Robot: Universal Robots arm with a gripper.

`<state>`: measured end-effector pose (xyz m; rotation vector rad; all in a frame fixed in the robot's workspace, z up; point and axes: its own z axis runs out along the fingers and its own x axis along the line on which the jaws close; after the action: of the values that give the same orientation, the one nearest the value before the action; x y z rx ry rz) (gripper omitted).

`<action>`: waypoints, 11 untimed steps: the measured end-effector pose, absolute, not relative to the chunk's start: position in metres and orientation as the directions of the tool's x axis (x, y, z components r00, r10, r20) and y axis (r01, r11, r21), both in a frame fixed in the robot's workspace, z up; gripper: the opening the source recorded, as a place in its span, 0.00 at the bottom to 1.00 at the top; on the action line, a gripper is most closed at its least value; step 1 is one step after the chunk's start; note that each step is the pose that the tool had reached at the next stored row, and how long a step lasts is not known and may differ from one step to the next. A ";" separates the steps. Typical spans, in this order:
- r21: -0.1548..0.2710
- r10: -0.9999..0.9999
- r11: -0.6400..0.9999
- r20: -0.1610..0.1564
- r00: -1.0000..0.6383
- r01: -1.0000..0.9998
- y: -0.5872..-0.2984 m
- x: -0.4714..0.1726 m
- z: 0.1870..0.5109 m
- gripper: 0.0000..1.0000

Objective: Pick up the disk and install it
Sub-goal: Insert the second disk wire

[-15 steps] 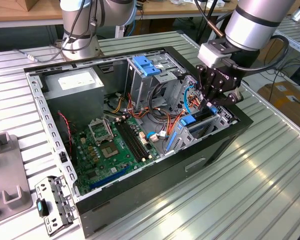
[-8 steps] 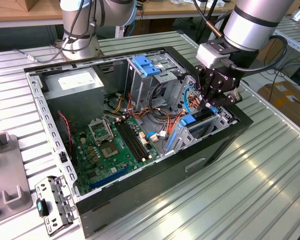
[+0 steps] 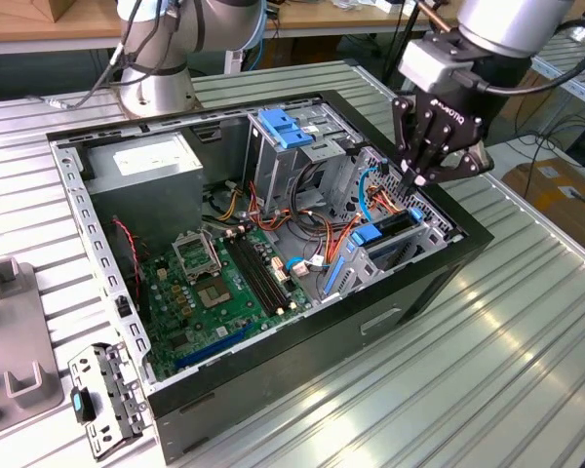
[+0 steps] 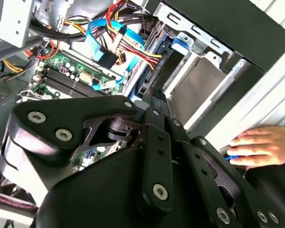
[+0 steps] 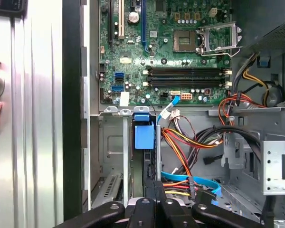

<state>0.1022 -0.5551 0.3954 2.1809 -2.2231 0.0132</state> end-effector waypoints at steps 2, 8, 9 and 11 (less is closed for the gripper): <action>0.013 -0.999 0.019 0.025 -0.019 -1.000 -0.554 0.102 0.400 0.11; 0.013 -0.999 0.019 0.030 -0.019 -1.000 -0.535 0.102 0.400 0.11; 0.013 -0.999 0.019 0.030 -0.019 -1.000 -0.532 0.102 0.400 0.11; 0.013 -0.999 0.019 0.031 -0.019 -1.000 -0.521 0.105 0.400 0.11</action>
<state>0.1045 -0.5205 0.4000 2.1780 -2.2204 0.0193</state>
